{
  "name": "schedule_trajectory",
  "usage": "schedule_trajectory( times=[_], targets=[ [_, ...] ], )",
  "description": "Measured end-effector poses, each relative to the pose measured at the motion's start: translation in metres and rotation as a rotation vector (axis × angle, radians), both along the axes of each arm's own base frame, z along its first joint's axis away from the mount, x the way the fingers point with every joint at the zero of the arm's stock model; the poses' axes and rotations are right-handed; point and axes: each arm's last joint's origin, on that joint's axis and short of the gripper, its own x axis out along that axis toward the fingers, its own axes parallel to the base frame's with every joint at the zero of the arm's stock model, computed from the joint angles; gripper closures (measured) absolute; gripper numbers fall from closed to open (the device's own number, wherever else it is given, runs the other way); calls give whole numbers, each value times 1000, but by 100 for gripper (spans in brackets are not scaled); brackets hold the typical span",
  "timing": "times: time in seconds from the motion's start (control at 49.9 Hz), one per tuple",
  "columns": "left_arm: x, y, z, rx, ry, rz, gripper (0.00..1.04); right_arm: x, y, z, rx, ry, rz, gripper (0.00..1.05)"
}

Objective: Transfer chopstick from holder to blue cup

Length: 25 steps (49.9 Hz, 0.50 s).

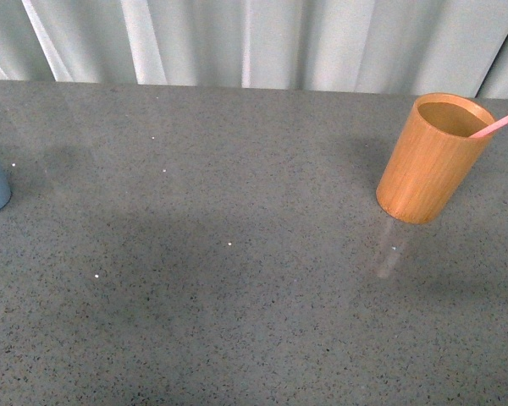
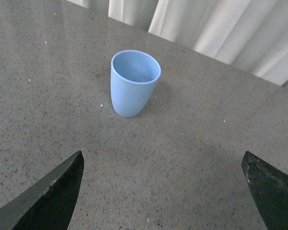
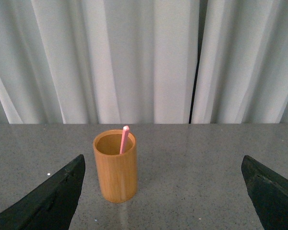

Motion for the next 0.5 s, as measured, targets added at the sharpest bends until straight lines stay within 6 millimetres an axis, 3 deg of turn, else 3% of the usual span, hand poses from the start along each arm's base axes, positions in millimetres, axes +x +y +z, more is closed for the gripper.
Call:
schedule_trajectory(
  times=[0.12,0.26,0.501],
  targets=[
    [22,12,20,-13,-36,4,7,0,0,0,0,0,0,10],
    [62,27,40,26,25,-27,7,0,0,0,0,0,0,10],
    [130,59,33,73,338,-60,7,0,0,0,0,0,0,10]
  ],
)
